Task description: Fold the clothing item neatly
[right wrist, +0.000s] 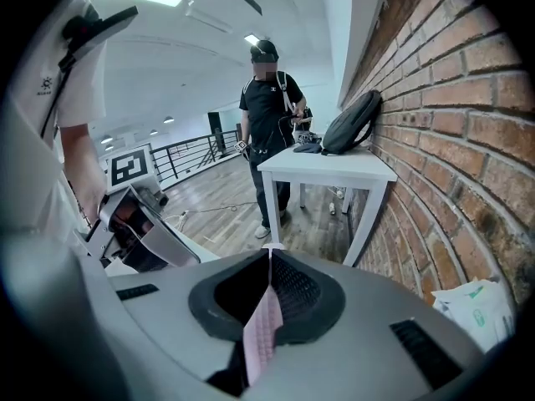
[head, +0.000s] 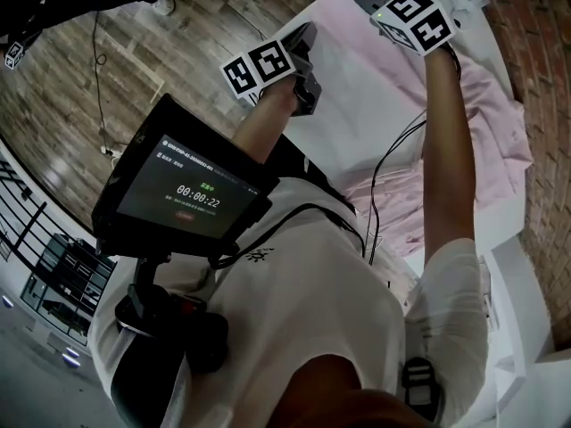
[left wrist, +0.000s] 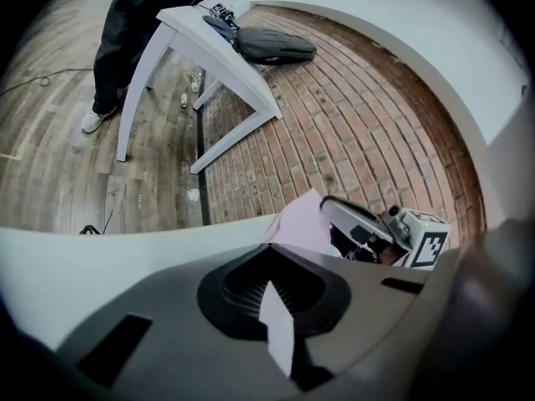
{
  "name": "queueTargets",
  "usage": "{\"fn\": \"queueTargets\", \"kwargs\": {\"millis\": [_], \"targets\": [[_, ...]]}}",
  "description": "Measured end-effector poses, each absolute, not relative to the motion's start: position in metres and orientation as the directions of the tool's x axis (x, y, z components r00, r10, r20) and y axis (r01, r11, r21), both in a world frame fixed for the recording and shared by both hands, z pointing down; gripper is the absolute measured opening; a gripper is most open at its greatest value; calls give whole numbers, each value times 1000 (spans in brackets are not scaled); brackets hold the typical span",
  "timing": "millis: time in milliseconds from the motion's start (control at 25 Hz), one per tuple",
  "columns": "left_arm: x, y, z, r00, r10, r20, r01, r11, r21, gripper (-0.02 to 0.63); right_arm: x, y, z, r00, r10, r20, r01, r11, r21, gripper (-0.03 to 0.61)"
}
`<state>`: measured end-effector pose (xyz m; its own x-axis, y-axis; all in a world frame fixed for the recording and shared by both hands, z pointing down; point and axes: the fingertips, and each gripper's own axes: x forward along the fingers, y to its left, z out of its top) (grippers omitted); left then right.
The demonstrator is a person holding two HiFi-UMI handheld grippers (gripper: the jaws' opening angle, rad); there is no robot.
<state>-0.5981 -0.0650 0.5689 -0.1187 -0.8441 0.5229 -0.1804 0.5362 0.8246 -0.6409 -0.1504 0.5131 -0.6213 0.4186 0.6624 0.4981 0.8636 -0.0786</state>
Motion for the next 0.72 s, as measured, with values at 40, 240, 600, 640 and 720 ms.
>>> {"fn": "queueTargets", "kwargs": {"millis": [40, 240, 600, 640, 720], "targets": [[-598, -65, 567, -121, -849, 514, -186, 528, 829, 0, -640, -152, 513, -623, 416, 662, 498, 864, -74, 15], [-594, -68, 552, -112, -879, 463, -225, 476, 850, 0, -636, -157, 505, -640, 406, 653, 490, 869, -60, 15], [-585, -77, 564, -90, -869, 487, -253, 493, 833, 89, -631, -158, 495, -659, 399, 638, 476, 877, -56, 15], [-587, -81, 565, -88, -871, 484, -251, 490, 835, 115, -630, -158, 499, -656, 399, 641, 478, 877, -57, 15], [-590, -89, 567, -81, -868, 490, -252, 494, 832, 149, -631, -155, 502, -654, 405, 639, 479, 875, -64, 15]]}}
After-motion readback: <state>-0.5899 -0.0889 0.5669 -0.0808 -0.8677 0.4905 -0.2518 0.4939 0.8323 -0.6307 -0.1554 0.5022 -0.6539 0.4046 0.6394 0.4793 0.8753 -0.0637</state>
